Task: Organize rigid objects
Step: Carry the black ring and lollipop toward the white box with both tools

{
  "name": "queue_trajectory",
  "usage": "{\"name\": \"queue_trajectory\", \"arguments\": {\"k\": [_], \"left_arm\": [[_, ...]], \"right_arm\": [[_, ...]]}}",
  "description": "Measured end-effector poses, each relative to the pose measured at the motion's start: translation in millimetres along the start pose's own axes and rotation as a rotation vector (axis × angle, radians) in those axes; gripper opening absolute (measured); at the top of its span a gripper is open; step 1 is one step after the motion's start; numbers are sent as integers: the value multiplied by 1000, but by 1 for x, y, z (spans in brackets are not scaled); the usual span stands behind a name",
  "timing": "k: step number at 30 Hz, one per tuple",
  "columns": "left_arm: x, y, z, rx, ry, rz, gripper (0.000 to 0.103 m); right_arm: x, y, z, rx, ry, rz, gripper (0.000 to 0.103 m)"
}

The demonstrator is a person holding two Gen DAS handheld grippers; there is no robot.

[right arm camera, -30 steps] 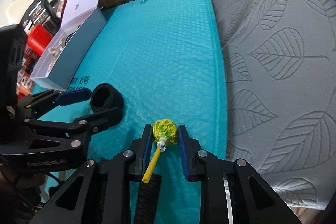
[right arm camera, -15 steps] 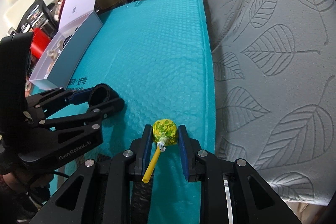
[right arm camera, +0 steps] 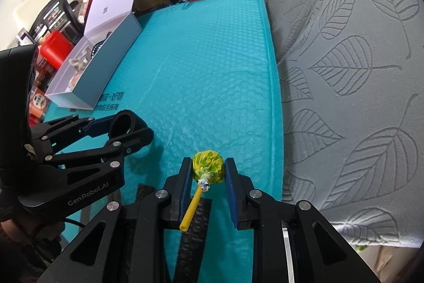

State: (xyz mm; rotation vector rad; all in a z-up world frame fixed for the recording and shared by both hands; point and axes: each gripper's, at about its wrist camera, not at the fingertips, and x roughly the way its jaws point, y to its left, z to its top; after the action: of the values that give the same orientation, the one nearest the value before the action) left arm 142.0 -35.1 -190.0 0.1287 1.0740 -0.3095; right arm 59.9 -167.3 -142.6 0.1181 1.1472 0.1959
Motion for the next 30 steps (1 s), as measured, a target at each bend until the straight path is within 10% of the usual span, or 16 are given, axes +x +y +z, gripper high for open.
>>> {"name": "queue_trajectory", "arguments": {"k": [30], "left_arm": [[-150, -20, -34, -148, -149, 135, 41]], "right_arm": [[-105, 48, -5, -176, -96, 129, 24]]}}
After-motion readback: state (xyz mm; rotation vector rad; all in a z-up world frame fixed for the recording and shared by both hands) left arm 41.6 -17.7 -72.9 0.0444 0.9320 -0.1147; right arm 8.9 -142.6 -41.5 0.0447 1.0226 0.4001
